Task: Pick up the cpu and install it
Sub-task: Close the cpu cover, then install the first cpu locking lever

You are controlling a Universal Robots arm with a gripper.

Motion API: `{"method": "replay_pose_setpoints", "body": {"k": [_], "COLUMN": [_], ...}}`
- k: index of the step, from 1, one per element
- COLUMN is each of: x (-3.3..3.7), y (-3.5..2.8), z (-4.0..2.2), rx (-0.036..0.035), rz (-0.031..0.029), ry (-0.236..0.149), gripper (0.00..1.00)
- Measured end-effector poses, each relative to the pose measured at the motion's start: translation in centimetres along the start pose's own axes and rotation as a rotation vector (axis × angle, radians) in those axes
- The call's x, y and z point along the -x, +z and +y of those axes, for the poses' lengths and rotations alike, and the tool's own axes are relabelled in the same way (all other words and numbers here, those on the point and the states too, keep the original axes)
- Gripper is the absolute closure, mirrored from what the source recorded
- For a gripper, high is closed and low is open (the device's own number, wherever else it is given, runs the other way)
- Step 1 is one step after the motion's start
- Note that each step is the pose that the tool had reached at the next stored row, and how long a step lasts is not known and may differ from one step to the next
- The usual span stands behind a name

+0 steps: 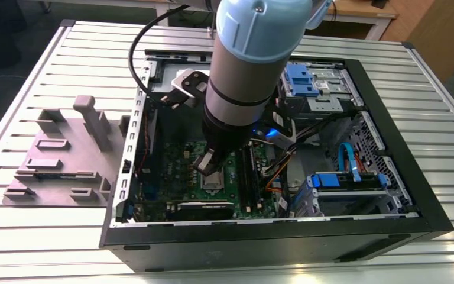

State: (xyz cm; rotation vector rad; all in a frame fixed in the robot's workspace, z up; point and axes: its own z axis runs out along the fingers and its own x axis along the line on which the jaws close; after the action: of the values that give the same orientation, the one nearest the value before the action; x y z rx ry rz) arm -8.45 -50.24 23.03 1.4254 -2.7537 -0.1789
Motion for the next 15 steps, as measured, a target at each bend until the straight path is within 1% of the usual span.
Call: {"method": "replay_pose_setpoints", "body": {"k": [11, 12, 15], "x": [0.00, 0.00, 0.00], "y": [-0.03, -0.15, -0.19], "z": [0.00, 0.02, 0.02], "rx": [0.0000, 0.0000, 0.0000], "rz": [-0.0001, 0.0000, 0.0000], "ry": [0.000, 0.000, 0.000], "gripper": [0.90, 0.90, 0.90]}}
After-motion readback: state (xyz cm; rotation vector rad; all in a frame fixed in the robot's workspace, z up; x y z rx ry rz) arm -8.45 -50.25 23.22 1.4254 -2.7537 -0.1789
